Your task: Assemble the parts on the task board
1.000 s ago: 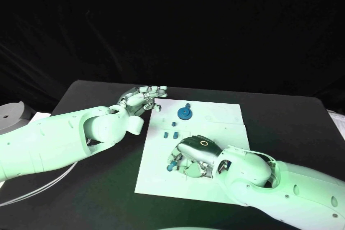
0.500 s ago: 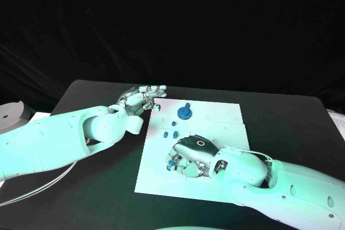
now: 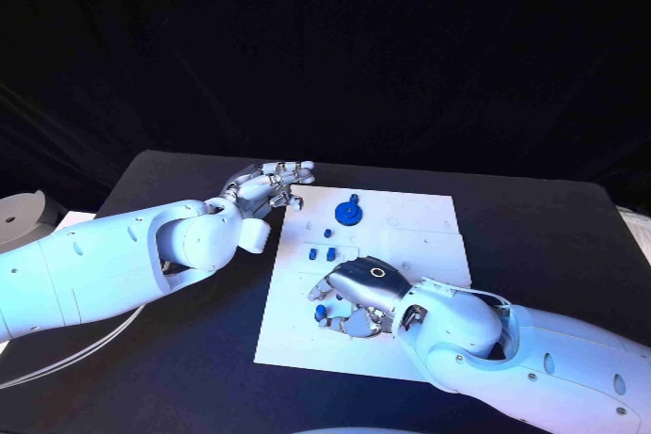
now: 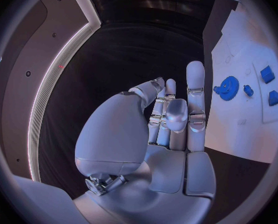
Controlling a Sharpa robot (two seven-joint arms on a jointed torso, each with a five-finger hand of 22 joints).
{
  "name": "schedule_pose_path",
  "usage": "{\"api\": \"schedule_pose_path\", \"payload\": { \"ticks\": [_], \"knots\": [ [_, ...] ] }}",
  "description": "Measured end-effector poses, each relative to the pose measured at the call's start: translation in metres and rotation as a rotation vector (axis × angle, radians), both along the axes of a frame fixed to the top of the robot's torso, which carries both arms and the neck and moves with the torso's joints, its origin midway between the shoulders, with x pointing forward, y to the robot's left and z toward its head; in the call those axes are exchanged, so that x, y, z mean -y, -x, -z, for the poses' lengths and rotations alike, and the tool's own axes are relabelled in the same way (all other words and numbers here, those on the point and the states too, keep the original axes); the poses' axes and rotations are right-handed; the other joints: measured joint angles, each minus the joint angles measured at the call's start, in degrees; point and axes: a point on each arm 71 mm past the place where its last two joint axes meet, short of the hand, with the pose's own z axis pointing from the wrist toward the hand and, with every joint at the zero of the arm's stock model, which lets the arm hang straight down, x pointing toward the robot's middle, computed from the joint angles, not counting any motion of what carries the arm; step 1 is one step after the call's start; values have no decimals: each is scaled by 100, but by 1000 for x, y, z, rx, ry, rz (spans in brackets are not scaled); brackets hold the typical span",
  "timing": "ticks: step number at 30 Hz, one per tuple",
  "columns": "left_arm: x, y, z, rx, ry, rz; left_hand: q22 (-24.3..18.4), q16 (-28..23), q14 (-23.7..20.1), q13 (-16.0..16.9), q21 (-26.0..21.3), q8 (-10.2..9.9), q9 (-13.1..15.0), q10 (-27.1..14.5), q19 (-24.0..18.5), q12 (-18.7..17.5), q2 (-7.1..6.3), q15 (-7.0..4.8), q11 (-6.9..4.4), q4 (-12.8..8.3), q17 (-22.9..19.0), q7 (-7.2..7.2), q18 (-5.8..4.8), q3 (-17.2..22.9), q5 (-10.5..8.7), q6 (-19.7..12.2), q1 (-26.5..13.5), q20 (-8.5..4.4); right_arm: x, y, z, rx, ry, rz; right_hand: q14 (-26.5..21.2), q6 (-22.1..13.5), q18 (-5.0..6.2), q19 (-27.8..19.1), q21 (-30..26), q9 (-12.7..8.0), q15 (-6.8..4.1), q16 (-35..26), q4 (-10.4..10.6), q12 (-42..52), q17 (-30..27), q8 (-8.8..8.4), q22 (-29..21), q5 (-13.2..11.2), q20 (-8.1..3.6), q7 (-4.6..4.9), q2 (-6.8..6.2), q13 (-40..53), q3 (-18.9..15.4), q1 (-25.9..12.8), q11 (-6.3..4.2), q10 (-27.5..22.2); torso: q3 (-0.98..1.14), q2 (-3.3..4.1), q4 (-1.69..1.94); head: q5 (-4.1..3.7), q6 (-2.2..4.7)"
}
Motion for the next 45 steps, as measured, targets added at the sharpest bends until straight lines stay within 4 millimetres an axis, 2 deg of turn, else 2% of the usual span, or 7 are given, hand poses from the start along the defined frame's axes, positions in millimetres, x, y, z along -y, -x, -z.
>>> {"api": "schedule_pose_path", "payload": {
  "ticks": [13, 16, 20, 22, 26, 32, 45],
  "knots": [
    [-1, 0, 0, -1, -1, -2, 0, 0, 0, -1, 0, 0, 0, 0, 0, 0, 0, 0, 0, 0, 0, 0, 1, 0, 0, 0, 0, 0, 33, 4, -15, 40, -105, 64, 0, 71, 0, -20, -61, 15, 0, -57, 117, 185, -89, 0, -77, 0, 20, -4, 46, 32, -356, 46, -23, 274, 4, -4, -7, -79, 42],
    [-1, 0, 0, -1, -1, -2, 0, 0, -13, 2, 0, 0, 0, 0, 0, 0, 0, -13, 0, 0, -10, 0, 0, 0, 0, 0, 0, 0, 59, 1, -24, 34, -125, 117, -5, 188, 0, -15, -35, 24, -6, -20, 163, 382, -23, 9, -5, 39, 14, -52, 117, 89, -402, 37, -92, 697, 0, -9, -12, -155, 66],
    [-2, 0, 0, -1, -2, -4, 1, 0, -21, 7, 0, 0, 0, 0, 0, 0, 0, -21, 0, 0, -14, 0, 0, 0, 0, 0, 0, 0, 100, -6, -36, -18, -145, 230, -11, 220, -1, 198, 297, 27, -201, 304, 271, 891, 405, 29, 349, 206, -157, -120, 197, 370, -489, -26, -216, 1633, -10, -19, -40, -298, 85],
    [-3, 0, 0, -1, -2, -4, 1, 0, -21, 7, 0, 0, 0, 0, 0, 0, 0, -21, 0, 0, -14, 0, 1, 0, 0, 0, 0, 0, 121, -8, -39, -64, -153, 303, -6, 268, -1, 248, 392, 36, -272, 404, 385, 1127, 504, 64, 375, 396, -210, -210, 155, 566, -603, -214, -389, 2091, -17, -26, -58, -371, 91],
    [-3, 0, 0, -1, -2, -4, 1, 0, -21, 7, 0, 0, 0, 0, 0, 22, 0, -21, 0, 0, -13, 0, 1, 0, 0, 0, 0, 0, 149, -5, -38, -155, -156, 425, -12, 388, -1, 246, 544, 77, -408, 472, 537, 2416, 521, 203, 376, 683, -374, -332, 160, 1961, -873, -385, -565, 2491, -32, -43, -113, -537, 121],
    [0, 0, 0, -2, -1, 1, 0, 0, -21, 7, 0, 0, 0, 0, 0, 22, 0, -21, 0, 0, -13, 0, 0, 0, 0, 0, 0, 0, 177, 1, -29, -245, -121, 574, -19, 347, -1, 246, 686, 179, -413, 734, 775, 5538, 520, 431, 376, 1137, -393, -408, 265, 5479, -1429, -521, -592, 2411, -49, -73, -177, -683, 137],
    [1, 0, 3, -6, -3, 4, -4, 0, -21, 11, 0, 0, 5, -21, 0, 22, 0, -21, -21, 0, -18, 0, 0, 0, 0, 0, 0, 0, 185, 11, -18, -270, -9, 675, -19, 338, -64, 246, 740, 349, -412, 831, 1057, 6205, 519, 672, 375, 1245, -393, -400, 367, 6420, -1927, -572, -554, 2332, -77, -122, -230, -752, 110]
  ]
}}
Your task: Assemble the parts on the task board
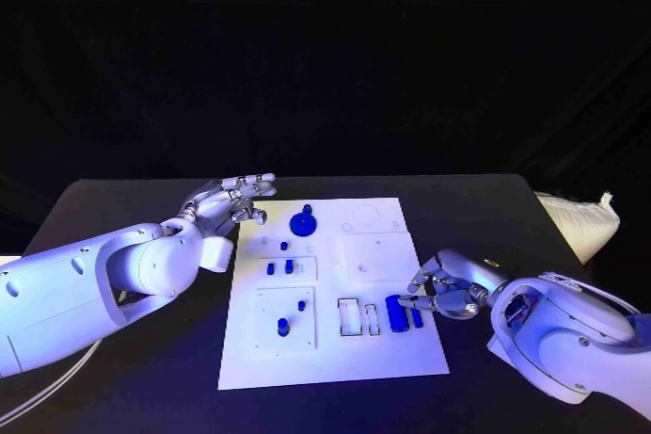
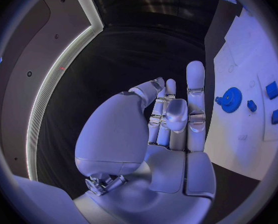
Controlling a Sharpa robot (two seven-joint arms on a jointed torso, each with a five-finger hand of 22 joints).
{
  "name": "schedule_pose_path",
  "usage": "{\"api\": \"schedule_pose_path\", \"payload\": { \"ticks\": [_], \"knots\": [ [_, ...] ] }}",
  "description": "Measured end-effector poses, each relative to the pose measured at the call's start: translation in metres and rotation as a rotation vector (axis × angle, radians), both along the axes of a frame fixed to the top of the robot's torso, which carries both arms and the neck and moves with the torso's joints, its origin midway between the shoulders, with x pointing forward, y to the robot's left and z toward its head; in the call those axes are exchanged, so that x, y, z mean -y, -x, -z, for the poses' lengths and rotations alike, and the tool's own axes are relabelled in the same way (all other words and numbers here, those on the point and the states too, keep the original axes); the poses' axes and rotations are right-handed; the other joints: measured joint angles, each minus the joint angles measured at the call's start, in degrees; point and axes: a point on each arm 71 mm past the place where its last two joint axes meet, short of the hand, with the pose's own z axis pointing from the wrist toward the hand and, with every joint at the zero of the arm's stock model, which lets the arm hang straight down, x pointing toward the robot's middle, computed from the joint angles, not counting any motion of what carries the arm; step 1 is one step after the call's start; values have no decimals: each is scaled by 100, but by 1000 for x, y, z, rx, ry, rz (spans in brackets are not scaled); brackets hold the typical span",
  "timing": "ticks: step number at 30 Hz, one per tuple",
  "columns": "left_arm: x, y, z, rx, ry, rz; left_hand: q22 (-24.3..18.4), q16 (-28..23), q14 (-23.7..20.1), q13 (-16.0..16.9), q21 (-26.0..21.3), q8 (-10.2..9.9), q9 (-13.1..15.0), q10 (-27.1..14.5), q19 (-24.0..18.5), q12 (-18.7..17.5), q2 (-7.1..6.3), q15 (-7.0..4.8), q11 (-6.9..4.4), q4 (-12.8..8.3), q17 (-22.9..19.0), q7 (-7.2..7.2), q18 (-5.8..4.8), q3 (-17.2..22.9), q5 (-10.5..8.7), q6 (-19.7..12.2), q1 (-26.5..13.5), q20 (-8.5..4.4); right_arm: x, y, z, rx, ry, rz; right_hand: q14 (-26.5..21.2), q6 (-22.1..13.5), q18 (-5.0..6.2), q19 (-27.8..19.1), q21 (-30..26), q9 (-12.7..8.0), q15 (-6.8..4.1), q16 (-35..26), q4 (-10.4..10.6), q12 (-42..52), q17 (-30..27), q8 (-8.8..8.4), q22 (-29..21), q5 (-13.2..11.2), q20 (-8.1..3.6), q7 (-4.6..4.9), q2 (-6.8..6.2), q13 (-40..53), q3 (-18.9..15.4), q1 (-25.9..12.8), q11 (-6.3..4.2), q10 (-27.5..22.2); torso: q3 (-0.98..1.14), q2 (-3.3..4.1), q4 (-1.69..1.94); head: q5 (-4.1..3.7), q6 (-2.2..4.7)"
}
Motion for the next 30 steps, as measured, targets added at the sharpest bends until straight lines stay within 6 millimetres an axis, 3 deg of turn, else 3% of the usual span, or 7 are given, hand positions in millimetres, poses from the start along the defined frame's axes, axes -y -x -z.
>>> {"api": "schedule_pose_path", "payload": {
  "ticks": [30],
  "knots": [
    [-3, 1, 0, -1, 3, 6, -6, 0, 0, 5, 0, 0, -1, -20, -21, 42, 23, 0, 21, -16, -16, 0, 0, -16, 0, 0, -23, 21, -27, -1, 31, -39, 114, -73, 0, -20, 6, 0, 22, 58, 1, 44, 47, 123, -2, 46, -2, -1, 1, -20, 20, 35, -110, -24, -22, 2, -8, 8, -10, 98, -41]
  ]
}}
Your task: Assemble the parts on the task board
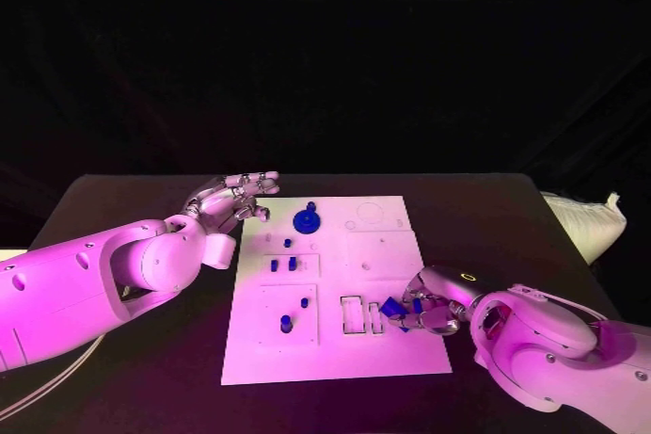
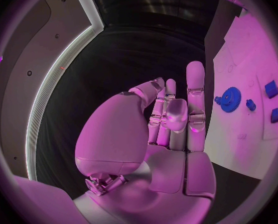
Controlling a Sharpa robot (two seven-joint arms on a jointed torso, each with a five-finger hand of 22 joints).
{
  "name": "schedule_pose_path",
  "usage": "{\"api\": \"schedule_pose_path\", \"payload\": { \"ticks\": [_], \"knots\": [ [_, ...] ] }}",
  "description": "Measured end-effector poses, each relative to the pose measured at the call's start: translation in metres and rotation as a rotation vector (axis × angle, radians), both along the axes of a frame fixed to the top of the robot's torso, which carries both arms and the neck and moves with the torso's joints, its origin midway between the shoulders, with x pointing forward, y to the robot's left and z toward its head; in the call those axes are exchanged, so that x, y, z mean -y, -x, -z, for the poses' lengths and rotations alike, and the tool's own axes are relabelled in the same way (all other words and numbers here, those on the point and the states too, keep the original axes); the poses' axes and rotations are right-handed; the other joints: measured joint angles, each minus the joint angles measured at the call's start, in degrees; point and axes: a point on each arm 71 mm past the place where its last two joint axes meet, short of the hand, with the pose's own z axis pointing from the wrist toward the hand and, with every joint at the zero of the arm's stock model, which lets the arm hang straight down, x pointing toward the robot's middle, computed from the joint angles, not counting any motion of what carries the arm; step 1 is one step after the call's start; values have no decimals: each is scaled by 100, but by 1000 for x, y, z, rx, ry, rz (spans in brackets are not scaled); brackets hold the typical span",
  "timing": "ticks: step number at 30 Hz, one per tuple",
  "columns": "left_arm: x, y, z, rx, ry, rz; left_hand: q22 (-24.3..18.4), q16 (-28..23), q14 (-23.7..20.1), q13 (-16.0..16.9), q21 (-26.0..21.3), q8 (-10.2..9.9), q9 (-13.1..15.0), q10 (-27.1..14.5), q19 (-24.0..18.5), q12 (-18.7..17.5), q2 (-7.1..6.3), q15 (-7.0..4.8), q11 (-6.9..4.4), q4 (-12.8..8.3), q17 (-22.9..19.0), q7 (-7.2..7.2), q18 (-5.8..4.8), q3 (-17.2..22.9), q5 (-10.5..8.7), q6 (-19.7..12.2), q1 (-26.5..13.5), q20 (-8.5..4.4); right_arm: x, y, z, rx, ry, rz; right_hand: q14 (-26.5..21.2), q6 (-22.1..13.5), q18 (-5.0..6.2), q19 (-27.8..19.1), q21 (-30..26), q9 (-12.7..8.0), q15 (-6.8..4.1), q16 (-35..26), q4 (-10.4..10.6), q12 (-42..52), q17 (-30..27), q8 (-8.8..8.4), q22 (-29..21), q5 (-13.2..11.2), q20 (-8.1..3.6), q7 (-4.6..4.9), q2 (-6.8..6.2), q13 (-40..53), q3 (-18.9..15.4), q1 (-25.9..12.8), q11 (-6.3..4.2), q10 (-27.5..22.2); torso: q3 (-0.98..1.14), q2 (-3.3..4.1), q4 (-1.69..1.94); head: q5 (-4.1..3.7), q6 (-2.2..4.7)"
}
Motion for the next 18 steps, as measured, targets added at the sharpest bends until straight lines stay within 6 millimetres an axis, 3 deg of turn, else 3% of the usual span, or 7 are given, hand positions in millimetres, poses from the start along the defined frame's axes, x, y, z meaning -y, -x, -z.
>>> {"api": "schedule_pose_path", "payload": {
  "ticks": [10, 18],
  "knots": [
    [-1, 1, 0, -1, 4, 8, 0, 0, 0, -1, 0, 0, 0, 0, 0, 0, 0, 0, 0, 0, 0, 0, 0, 0, 0, 0, 0, 0, -6, -5, 3, 14, -6, -2, 1, 39, 3, 0, 0, 55, 2, 0, 0, -1, -1, 83, 0, 0, 0, -3, 1, 144, 0, 1, 10, 12, -2, -4, -1, 25, -36],
    [-1, 1, 0, -2, 4, 11, 1, 0, 0, -1, 0, 0, -1, 0, 0, 0, 0, 0, 0, 0, 1, 0, 0, 0, 0, 0, 0, 0, -8, -6, 4, 24, -10, 1, 1, 29, 4, 0, 0, 56, 2, 0, -34, 1, -1, 82, -1, 48, 0, -12, 101, 210, -48, 101, -11, -11, -7, -10, -4, 40, -41]
  ]
}}
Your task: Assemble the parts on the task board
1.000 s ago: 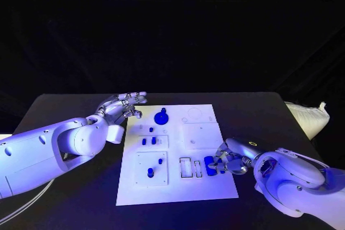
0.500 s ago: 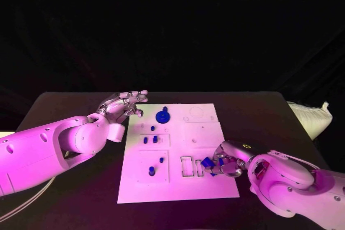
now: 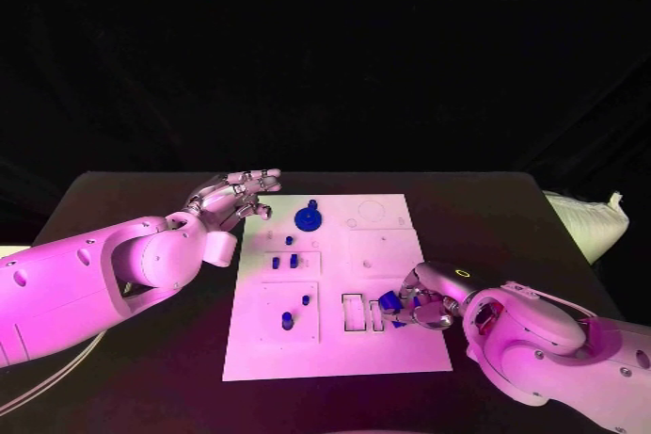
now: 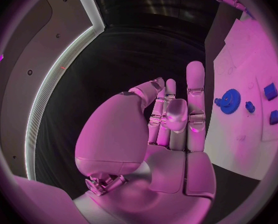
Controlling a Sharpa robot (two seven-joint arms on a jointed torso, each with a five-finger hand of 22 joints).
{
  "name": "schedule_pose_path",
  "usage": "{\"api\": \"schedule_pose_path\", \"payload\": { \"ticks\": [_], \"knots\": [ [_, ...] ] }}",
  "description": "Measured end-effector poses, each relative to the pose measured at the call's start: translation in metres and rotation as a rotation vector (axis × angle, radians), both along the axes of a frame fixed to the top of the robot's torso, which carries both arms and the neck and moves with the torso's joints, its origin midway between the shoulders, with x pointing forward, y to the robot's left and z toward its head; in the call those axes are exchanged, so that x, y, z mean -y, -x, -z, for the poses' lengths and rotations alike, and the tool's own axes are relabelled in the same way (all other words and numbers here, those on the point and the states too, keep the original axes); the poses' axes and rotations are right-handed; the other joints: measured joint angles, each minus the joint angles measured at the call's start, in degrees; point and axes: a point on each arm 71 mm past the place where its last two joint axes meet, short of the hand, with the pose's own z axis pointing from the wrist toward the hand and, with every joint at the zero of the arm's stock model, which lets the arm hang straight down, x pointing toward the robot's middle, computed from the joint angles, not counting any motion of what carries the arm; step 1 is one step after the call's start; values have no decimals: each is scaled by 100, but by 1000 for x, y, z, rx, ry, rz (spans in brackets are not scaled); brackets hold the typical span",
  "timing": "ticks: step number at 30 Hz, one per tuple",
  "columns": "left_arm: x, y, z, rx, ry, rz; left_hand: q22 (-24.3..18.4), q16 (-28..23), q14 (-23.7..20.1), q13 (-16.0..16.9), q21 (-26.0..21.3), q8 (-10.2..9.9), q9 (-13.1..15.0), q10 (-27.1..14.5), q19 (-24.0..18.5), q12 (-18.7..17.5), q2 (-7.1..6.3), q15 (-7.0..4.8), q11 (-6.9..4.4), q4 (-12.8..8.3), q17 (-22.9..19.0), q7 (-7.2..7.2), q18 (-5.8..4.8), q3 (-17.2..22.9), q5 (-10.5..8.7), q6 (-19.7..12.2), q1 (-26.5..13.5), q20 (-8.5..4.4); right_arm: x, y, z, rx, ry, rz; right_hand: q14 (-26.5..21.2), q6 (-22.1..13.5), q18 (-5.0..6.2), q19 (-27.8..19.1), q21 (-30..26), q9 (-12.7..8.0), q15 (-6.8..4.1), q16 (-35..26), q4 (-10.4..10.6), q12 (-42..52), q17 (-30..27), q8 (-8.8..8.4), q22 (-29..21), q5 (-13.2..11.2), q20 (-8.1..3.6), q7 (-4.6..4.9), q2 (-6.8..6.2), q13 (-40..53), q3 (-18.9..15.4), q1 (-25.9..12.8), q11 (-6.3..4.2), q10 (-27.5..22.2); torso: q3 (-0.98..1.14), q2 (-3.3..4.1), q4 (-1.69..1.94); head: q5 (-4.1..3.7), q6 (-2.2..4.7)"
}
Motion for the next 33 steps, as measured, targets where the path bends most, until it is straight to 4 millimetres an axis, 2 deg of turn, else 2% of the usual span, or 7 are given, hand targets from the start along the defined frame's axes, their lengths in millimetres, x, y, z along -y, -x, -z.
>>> {"api": "schedule_pose_path", "payload": {
  "ticks": [5, 8, 12, 15, 20, 31, 33],
  "knots": [
    [0, 0, 0, -1, 0, 2, 0, 0, 0, 0, 0, 0, 0, 0, 0, 0, 0, 0, 0, 0, 0, 0, 0, 0, 0, 0, 0, 0, 0, 0, 0, 5, -11, 7, 20, 22, 1, 0, 39, 68, -24, 29, -31, 1, 0, 118, 0, 187, 0, -44, 104, 65, -12, 104, 2, -2, 1, -1, 0, -10, 8],
    [0, 0, 0, -1, 0, 2, 0, -22, -20, 0, -24, 0, 0, 0, 0, 0, 0, 20, 0, 0, -14, 0, 0, 0, 0, 0, 0, 0, 1, 2, 1, 2, -31, 21, -1, 28, 1, 0, 39, 111, -44, 34, -55, 18, 0, 143, 1, 400, -5, -62, 141, 110, 12, 141, -1, 1, 0, -4, -1, -8, 13],
    [0, 0, 0, -2, 0, 3, 0, -22, -20, 0, -24, 0, 0, 0, 0, 0, 0, 20, 0, 0, -14, 0, 0, 0, 0, 0, 0, 0, 2, 6, -1, -10, -80, 50, -1, 28, 2, 1, 39, 138, -45, 34, -73, 5, 3, 159, 4, 633, -42, -63, 141, 108, -4, 142, -12, -9, 1, -5, -1, -7, 20],
    [1, 0, 0, -2, 1, 4, 0, -22, -20, 4, -24, 0, 0, 0, 0, 0, 0, 20, 0, 0, -14, 0, 0, 0, 0, 0, 0, 0, 1, 8, -4, -18, -132, 68, -2, 28, 3, 1, 39, 166, -45, 34, -64, -30, 5, 167, 4, 664, -42, -63, 193, 105, -14, 194, -22, -17, 1, -7, 0, -7, 28],
    [1, 0, 0, -3, 1, 6, 1, -22, -20, 4, -24, 0, 0, 0, 0, 0, 0, 20, 0, 0, -14, 0, 0, 0, 0, 0, 0, 0, -1, 8, -10, -27, -197, 92, -2, 25, 3, 1, 39, 195, -45, 34, -53, -46, 4, 170, 4, 780, -42, -61, 194, 101, -39, 195, -23, -16, -3, -8, 4, -10, 36],
    [2, 0, 0, -3, 2, 8, 1, -22, -20, 4, -24, 0, 0, 0, 0, 0, 0, 20, 0, 0, -14, 0, 0, 0, 0, 0, 0, 0, -17, 8, -7, -82, -261, 94, -2, 6, 3, 1, 38, 237, -44, 34, 4, -67, 4, 208, 3, 877, -42, -42, 195, 120, -97, 195, -23, -16, -5, 1, 5, 28, 25],
    [2, 0, 0, -3, 2, 8, 1, -22, -20, 3, -24, 0, -1, 0, 0, 0, 0, 20, 0, 0, -14, 0, 0, 0, 0, 0, 0, 0, -21, 8, -6, -94, -267, 89, -2, 14, 3, 1, 41, 267, -44, 34, 43, -67, 3, 209, 3, 911, -42, -50, 246, 142, -136, 174, -23, -16, -4, 3, 4, 37, 23]
  ]
}}
